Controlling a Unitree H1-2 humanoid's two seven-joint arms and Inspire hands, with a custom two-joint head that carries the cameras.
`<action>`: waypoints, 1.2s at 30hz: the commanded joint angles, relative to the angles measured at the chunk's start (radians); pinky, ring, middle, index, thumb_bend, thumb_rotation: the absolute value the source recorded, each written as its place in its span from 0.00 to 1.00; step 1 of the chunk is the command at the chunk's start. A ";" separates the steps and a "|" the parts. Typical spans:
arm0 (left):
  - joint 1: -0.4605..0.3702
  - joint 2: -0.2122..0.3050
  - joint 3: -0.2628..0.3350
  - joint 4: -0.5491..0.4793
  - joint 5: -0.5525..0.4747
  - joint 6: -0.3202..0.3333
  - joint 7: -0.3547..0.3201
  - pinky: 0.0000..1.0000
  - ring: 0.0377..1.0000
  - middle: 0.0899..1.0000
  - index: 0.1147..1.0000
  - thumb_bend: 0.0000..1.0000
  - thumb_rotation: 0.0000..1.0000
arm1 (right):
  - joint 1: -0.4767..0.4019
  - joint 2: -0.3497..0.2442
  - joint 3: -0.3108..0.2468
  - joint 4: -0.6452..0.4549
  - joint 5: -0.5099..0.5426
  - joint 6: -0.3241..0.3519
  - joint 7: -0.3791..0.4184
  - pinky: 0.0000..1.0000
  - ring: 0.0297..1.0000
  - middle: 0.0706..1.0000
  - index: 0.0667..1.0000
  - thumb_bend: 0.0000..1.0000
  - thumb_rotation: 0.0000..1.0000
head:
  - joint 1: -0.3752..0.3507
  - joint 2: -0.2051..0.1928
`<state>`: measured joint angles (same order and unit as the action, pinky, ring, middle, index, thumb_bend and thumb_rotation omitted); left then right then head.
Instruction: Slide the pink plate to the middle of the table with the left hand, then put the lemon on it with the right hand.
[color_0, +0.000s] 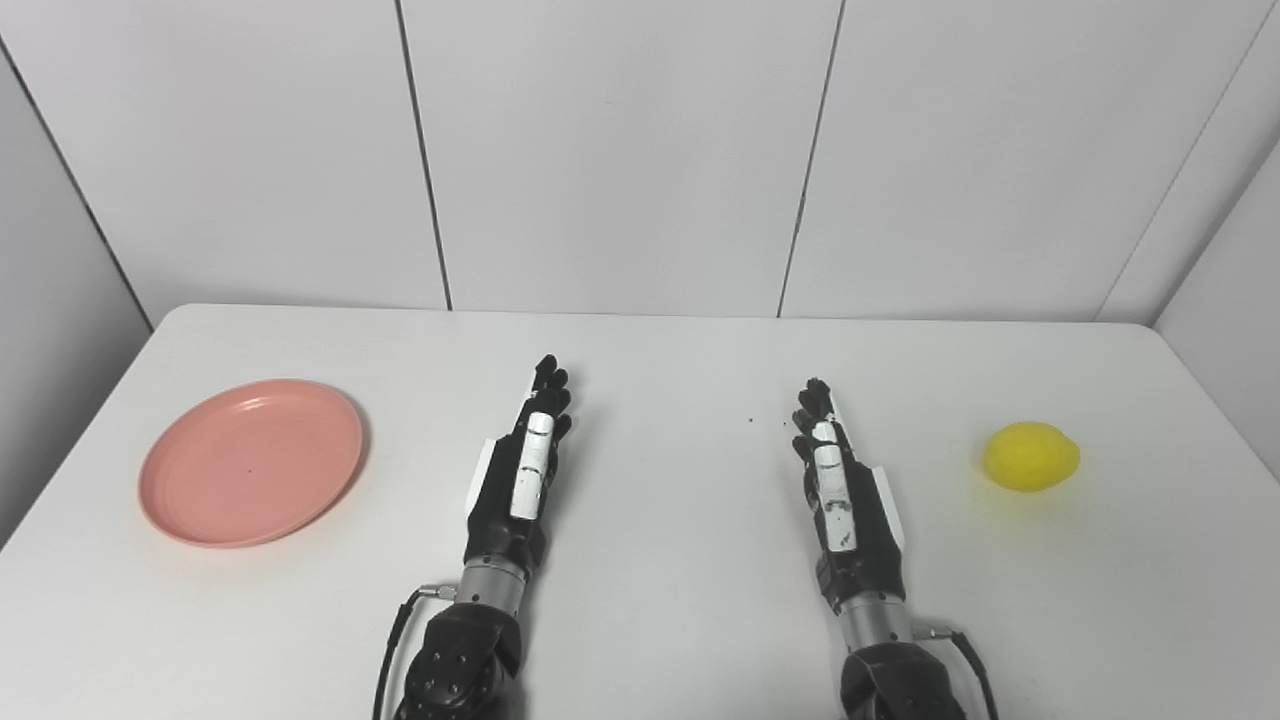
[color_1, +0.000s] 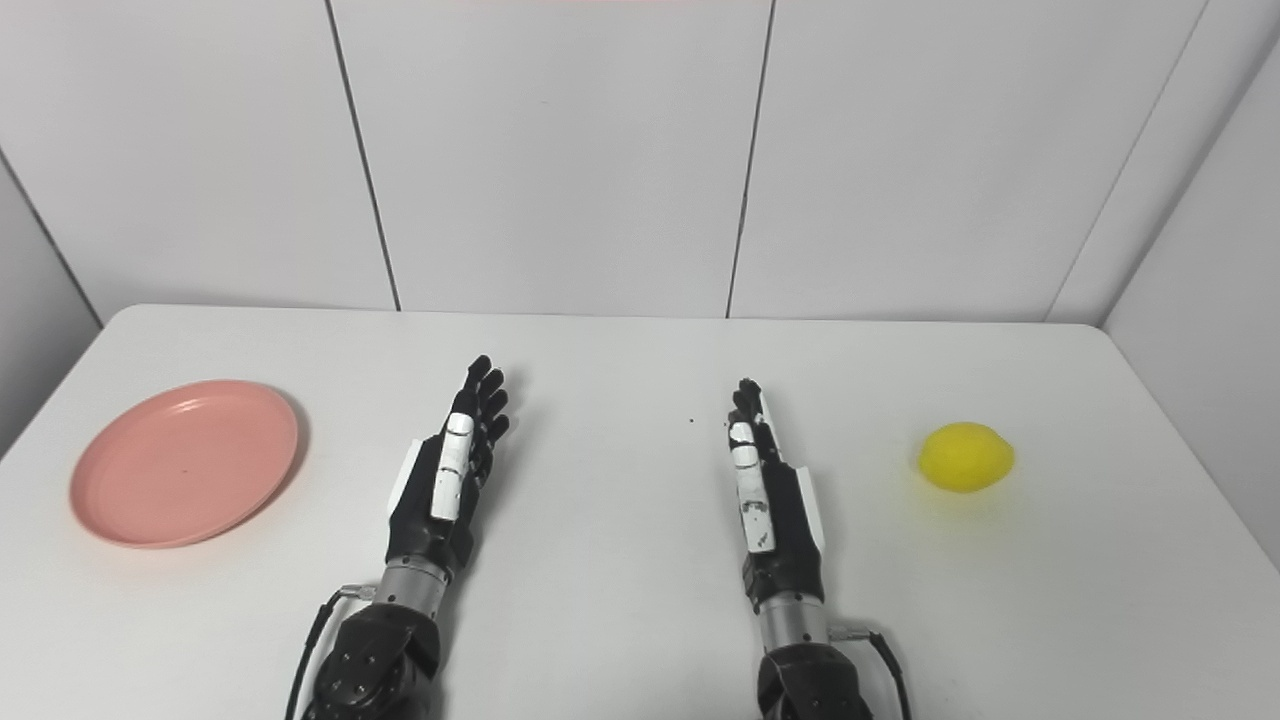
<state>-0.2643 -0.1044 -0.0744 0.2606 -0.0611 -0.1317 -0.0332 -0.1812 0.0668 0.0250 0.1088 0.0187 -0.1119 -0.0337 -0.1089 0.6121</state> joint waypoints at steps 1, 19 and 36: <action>0.045 0.016 0.006 0.049 0.007 -0.019 -0.007 1.00 1.00 1.00 1.00 0.65 1.00 | -0.016 0.006 0.002 -0.003 0.001 -0.028 0.004 1.00 0.98 0.97 0.97 0.77 1.00 | 0.004 0.002; 0.044 0.017 0.006 0.058 0.005 -0.027 -0.010 1.00 1.00 1.00 1.00 0.63 1.00 | -0.014 0.006 0.003 -0.005 0.003 -0.026 0.005 1.00 0.98 0.98 0.97 0.78 1.00 | 0.008 -0.006; 0.015 -0.078 -0.034 0.206 0.141 -0.100 0.113 1.00 1.00 1.00 1.00 0.62 1.00 | 0.016 -0.083 -0.060 0.049 0.114 -0.117 0.076 1.00 0.99 0.99 0.99 0.72 1.00 | 0.439 -0.161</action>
<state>-0.3129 -0.1683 -0.1022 0.3706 0.0846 -0.1881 0.0721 -0.1785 -0.0016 -0.0229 0.1238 0.1166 -0.1747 0.0184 0.3129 0.4617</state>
